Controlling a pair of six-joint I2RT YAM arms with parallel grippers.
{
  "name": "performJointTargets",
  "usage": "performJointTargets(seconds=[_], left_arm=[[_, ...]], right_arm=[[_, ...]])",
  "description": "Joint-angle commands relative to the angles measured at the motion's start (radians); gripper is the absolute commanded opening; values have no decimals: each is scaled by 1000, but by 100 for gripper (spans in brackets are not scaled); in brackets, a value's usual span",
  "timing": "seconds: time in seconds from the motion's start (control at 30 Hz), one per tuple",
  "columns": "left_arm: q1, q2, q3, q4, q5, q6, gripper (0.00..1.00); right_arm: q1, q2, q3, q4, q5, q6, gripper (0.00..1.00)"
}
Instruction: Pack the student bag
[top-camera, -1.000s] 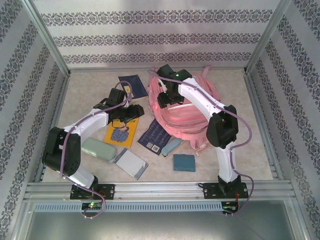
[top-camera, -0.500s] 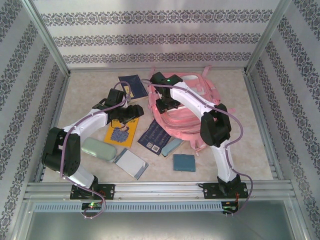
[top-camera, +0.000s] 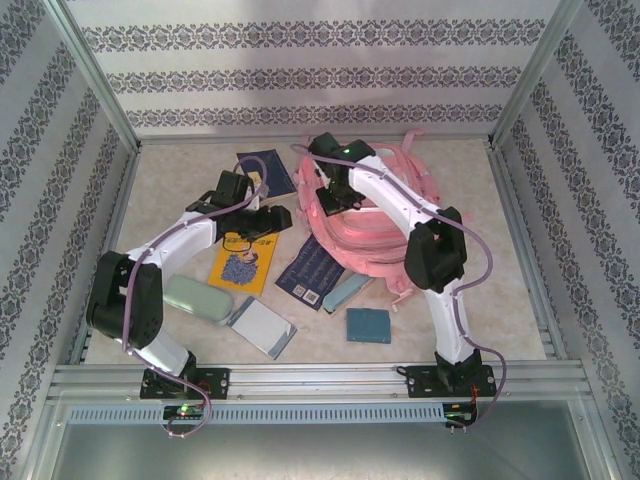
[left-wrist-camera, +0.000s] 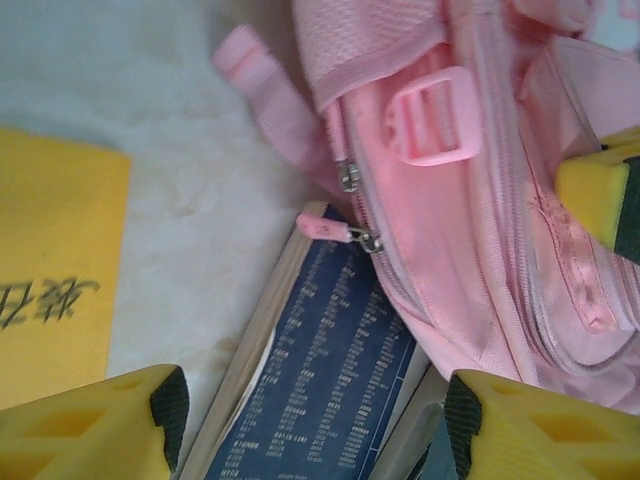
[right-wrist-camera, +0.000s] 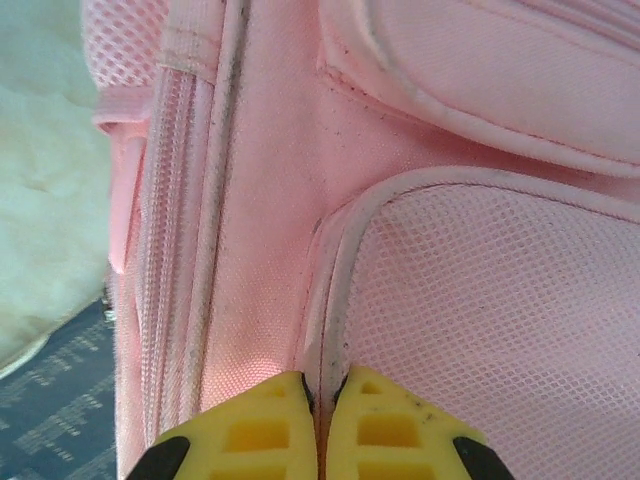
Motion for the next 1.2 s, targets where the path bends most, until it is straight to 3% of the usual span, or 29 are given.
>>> performJointTargets(seconds=[0.0, 0.2, 0.4, 0.83, 1.17], left_arm=[[0, 18, 55, 15, 72, 146, 67], [-38, -45, -5, 250, 186, 368, 65], [-26, 47, 67, 178, 310, 544, 64], [-23, 145, 22, 250, 400, 580, 61], [-83, 158, -5, 283, 231, 691, 62]], right_arm=[[-38, -123, 24, 3, -154, 8, 0], [-130, -224, -79, 65, -435, 43, 0], [-218, -303, -174, 137, -620, 83, 0], [-273, -339, -220, 176, -687, 142, 0], [-279, -336, -226, 199, -724, 175, 0]])
